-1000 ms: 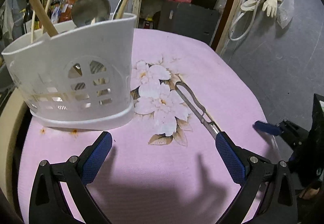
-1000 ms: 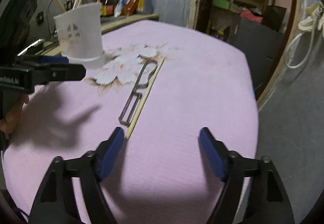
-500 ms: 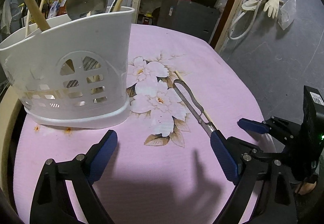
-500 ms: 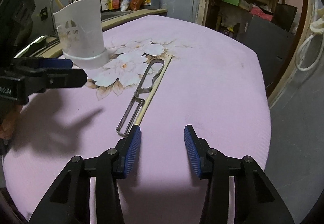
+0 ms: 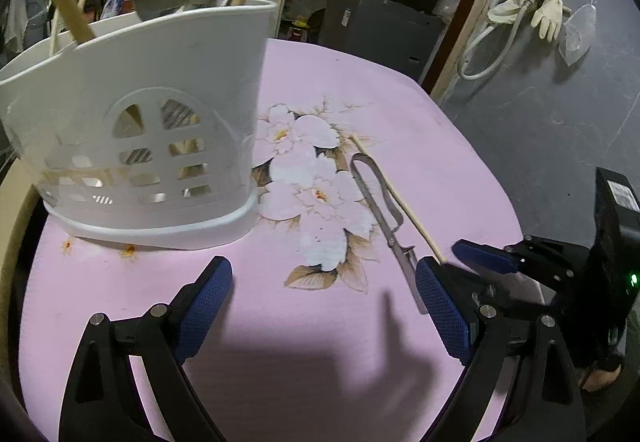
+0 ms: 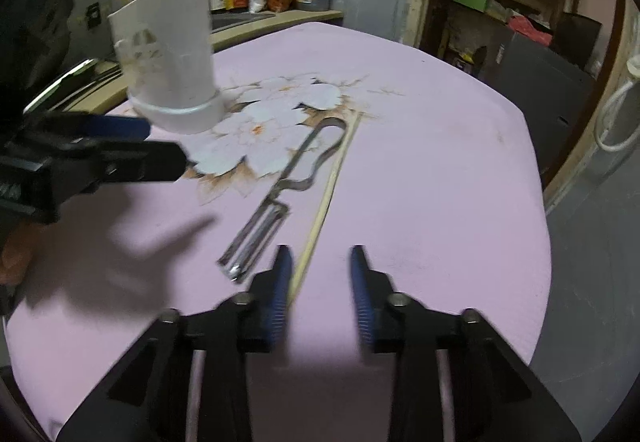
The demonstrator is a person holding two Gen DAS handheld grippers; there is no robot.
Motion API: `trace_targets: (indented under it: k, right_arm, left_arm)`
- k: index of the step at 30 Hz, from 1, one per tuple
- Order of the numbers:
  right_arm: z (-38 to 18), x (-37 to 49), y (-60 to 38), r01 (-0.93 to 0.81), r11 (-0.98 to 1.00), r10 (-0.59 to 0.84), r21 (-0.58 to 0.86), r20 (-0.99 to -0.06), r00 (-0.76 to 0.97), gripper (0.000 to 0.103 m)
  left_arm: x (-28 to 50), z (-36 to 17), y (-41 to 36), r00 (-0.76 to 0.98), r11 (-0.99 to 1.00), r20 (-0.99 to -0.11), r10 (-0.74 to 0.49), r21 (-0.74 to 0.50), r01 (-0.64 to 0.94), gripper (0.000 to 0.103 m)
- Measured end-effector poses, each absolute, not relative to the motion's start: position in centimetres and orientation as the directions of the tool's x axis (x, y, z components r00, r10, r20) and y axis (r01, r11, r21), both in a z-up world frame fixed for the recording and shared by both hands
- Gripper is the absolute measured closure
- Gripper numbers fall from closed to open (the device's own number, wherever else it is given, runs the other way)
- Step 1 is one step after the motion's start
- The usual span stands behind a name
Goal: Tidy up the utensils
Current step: 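Grasp the steel tongs with the left tool while the right tool grasps the chopstick, then lift the tongs and chopstick and carry them up over the white caddy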
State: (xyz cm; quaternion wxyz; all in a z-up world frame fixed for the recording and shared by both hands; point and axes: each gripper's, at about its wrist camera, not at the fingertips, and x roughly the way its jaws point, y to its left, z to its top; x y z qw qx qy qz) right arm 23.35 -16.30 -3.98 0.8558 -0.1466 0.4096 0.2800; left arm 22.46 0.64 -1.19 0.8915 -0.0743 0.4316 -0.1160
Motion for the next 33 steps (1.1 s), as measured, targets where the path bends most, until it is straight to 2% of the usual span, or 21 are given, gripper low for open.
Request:
trace_targets:
  k: [2, 8, 10, 14, 17, 19, 24, 33]
  right_arm:
    - [-3.9, 23.6, -17.1, -0.586, 0.81, 0.365, -0.005, -0.777, 0.512, 0.096]
    - [-3.4, 23.8, -20.1, -0.527, 0.849, 0.327, -0.032, -0.752, 0.572, 0.1]
    - [-3.2, 23.5, -20.9, -0.511, 0.858, 0.312, -0.041, -0.75, 0.584, 0.1]
    - [-3.0, 22.7, -22.5, -0.478, 0.877, 0.285, -0.047, -0.75, 0.597, 0.1]
    - [-2.8, 22.2, -23.4, -0.464, 0.885, 0.277, -0.036, -0.76, 0.588, 0.1]
    - [-2.6, 22.1, -23.8, -0.463, 0.886, 0.283, -0.019, -0.769, 0.573, 0.1]
    - [-2.1, 22.9, -23.8, -0.471, 0.882, 0.277, -0.028, -0.776, 0.566, 0.095]
    - [-2.5, 28.2, -21.1, -0.538, 0.843, 0.309, 0.005, -0.823, 0.477, 0.09]
  left_arm:
    - [22.7, -1.0, 0.1, 0.597, 0.959, -0.752, -0.281, -0.234, 0.158, 0.021]
    - [24.1, -1.4, -1.9, 0.554, 0.949, -0.772, -0.31, -0.222, 0.222, 0.037]
    - [24.9, -1.8, -2.6, 0.531, 0.947, -0.788, -0.313, -0.214, 0.241, 0.045]
    - [26.9, -2.2, -3.8, 0.499, 0.943, -0.807, -0.316, -0.209, 0.259, 0.052]
    - [28.4, -2.4, -4.5, 0.478, 0.94, -0.818, -0.319, -0.208, 0.272, 0.061]
    - [29.3, -2.5, -4.9, 0.463, 0.944, -0.834, -0.302, -0.194, 0.266, 0.071]
    - [30.4, -3.0, -6.3, 0.46, 0.958, -0.855, -0.241, -0.133, 0.255, 0.082]
    - [30.8, -3.6, -6.0, 0.437, 0.946, -0.865, -0.248, -0.119, 0.3, 0.083]
